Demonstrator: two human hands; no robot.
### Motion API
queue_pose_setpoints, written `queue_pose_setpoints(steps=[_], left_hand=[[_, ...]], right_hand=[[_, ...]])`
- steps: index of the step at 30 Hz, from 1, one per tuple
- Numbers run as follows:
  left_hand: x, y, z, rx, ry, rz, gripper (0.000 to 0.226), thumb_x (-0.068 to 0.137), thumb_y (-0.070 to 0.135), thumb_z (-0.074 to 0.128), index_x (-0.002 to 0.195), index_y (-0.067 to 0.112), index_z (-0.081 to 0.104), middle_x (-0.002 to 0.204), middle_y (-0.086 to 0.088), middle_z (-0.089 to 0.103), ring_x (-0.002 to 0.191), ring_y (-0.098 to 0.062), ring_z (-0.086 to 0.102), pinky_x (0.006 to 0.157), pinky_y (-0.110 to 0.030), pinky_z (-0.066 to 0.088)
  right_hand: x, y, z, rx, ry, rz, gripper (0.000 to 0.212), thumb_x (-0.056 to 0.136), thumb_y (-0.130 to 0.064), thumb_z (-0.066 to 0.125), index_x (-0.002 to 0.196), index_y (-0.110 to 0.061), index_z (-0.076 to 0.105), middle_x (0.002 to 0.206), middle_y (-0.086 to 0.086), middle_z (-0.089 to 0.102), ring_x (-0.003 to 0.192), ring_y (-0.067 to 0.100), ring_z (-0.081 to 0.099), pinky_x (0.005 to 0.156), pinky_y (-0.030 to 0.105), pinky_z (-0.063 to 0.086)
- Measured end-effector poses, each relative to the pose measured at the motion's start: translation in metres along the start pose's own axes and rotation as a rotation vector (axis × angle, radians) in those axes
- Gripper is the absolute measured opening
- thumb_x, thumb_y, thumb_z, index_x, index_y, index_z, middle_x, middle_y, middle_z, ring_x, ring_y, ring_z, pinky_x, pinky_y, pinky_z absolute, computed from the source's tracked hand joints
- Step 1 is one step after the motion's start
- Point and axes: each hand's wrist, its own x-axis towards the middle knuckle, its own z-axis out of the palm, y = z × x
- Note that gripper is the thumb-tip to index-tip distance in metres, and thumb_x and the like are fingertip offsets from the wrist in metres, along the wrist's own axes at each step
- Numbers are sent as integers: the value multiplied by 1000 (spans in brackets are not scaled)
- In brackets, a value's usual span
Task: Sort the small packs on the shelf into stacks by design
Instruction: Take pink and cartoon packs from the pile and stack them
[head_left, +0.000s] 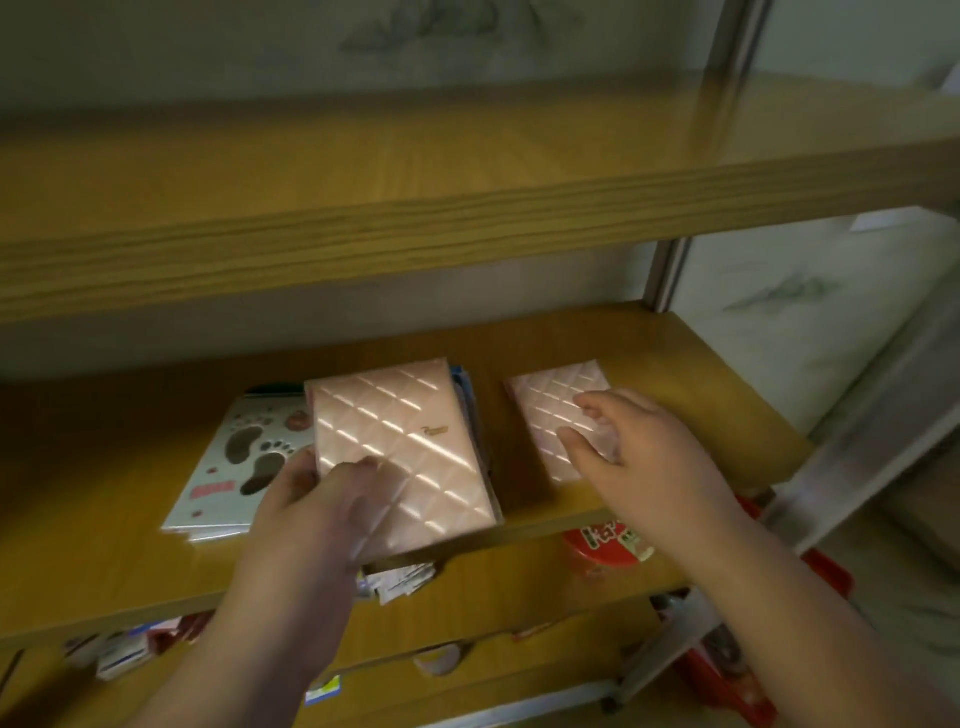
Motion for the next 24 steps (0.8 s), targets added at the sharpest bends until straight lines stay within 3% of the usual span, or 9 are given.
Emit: queue_pose_setpoints(steps=[3, 6, 9, 12, 16, 17, 19, 21, 24], left_hand=[[13, -4, 36, -57, 20, -42, 31, 90, 2, 65, 119, 10, 59, 97, -12, 76, 85, -18, 75, 69, -31, 56], [23, -9, 79, -19, -101, -67, 42, 89, 3, 68, 128, 15, 57, 112, -10, 74, 98, -24, 75, 74, -33, 58], [36, -14, 118, 29, -155, -104, 37, 90, 2, 66, 123, 17, 57, 113, -4, 72, 102, -23, 71, 75, -32, 58], [48, -22, 144, 121, -138, -97, 42, 86, 5, 66, 121, 23, 51, 122, -6, 66, 110, -28, 65, 96, -47, 54], [60, -32, 155, 355, -83, 25, 27, 95, 11, 60, 119, 22, 57, 111, 0, 68, 90, -12, 64, 65, -25, 51], [61, -33, 155, 445, -88, 74, 30, 95, 16, 62, 124, 20, 59, 114, 0, 69, 92, -12, 65, 64, -22, 49], [59, -32, 154, 680, -133, 182, 45, 92, 26, 64, 135, 15, 57, 126, -6, 67, 109, -21, 66, 78, -28, 53], [53, -29, 154, 834, -179, 270, 46, 92, 34, 62, 132, 10, 59, 132, -10, 64, 123, -26, 59, 102, -33, 46], [42, -23, 152, 919, -202, 324, 33, 96, 23, 63, 129, 18, 62, 132, -4, 62, 125, -20, 55, 100, -22, 39]], right_hand=[[-13, 20, -20, -57, 25, -4, 51, 91, -52, 56, 136, -28, 53, 130, -13, 55, 107, 6, 57, 84, 24, 49], [-26, 36, -39, -88, 48, -7, 57, 89, -55, 56, 138, -26, 51, 130, -13, 54, 96, 1, 54, 81, 19, 43], [-38, 49, -52, -47, 39, 11, 58, 89, -57, 55, 139, -30, 49, 132, -16, 53, 109, -3, 48, 88, 16, 40], [-47, 58, -62, -7, 7, 22, 61, 86, -62, 50, 140, -32, 48, 131, -19, 51, 114, -3, 48, 93, 18, 43], [-56, 67, -70, -7, -12, 22, 61, 87, -61, 50, 141, -34, 46, 135, -20, 49, 118, -2, 47, 100, 21, 41], [-58, 69, -72, -11, -19, 23, 60, 87, -60, 50, 141, -35, 45, 136, -20, 48, 118, -3, 45, 100, 19, 40], [-57, 72, -72, -21, -24, 18, 58, 89, -57, 51, 142, -36, 43, 137, -21, 47, 119, -4, 44, 98, 17, 38], [-53, 72, -71, -37, -13, 2, 56, 90, -56, 51, 142, -35, 43, 137, -21, 48, 118, -4, 44, 96, 17, 39], [-44, 68, -66, -50, -2, -31, 56, 90, -55, 52, 142, -35, 43, 137, -21, 47, 113, -6, 44, 93, 16, 39]])
